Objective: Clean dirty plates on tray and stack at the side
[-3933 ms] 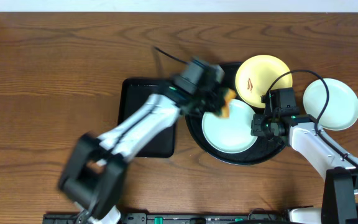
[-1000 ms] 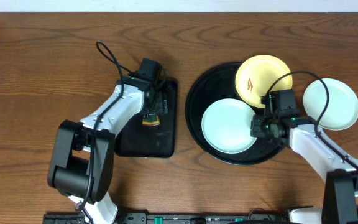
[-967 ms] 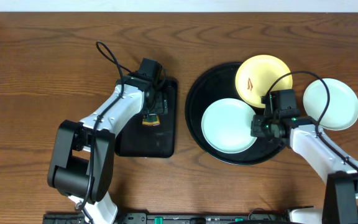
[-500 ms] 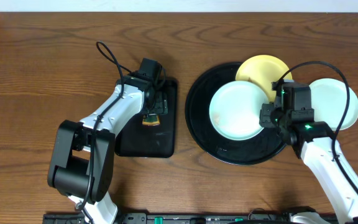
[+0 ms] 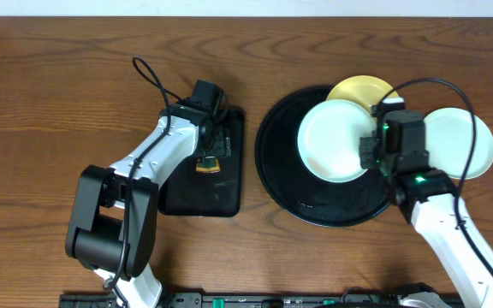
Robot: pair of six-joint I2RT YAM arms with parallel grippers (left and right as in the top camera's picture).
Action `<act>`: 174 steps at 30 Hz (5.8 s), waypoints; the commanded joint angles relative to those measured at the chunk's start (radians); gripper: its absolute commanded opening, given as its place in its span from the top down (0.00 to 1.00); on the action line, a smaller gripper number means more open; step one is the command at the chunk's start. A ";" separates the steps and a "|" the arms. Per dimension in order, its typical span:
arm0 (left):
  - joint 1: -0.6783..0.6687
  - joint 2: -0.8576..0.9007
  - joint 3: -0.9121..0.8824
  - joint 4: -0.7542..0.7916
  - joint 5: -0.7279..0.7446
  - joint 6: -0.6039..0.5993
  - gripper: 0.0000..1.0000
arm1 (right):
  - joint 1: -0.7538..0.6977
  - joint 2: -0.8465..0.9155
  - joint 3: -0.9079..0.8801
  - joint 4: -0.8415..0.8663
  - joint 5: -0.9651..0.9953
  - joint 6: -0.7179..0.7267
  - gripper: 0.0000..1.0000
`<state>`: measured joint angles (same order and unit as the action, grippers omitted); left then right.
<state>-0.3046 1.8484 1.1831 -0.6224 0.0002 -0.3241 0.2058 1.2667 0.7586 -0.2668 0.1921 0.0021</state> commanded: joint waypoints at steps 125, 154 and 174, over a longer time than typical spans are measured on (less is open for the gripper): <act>0.000 0.010 -0.008 -0.001 -0.012 0.010 0.14 | -0.412 0.509 0.759 -0.433 -0.323 -0.206 0.53; 0.000 0.010 -0.008 -0.001 -0.012 0.010 0.14 | -0.404 0.827 0.758 -0.299 -0.453 -0.265 0.89; 0.000 0.010 -0.008 -0.001 -0.012 0.010 0.14 | -0.360 0.750 0.758 -0.676 -0.591 -0.145 0.99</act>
<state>-0.3046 1.8484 1.1831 -0.6209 -0.0002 -0.3241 -0.1741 2.0640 1.5055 -0.9134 -0.3645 -0.1707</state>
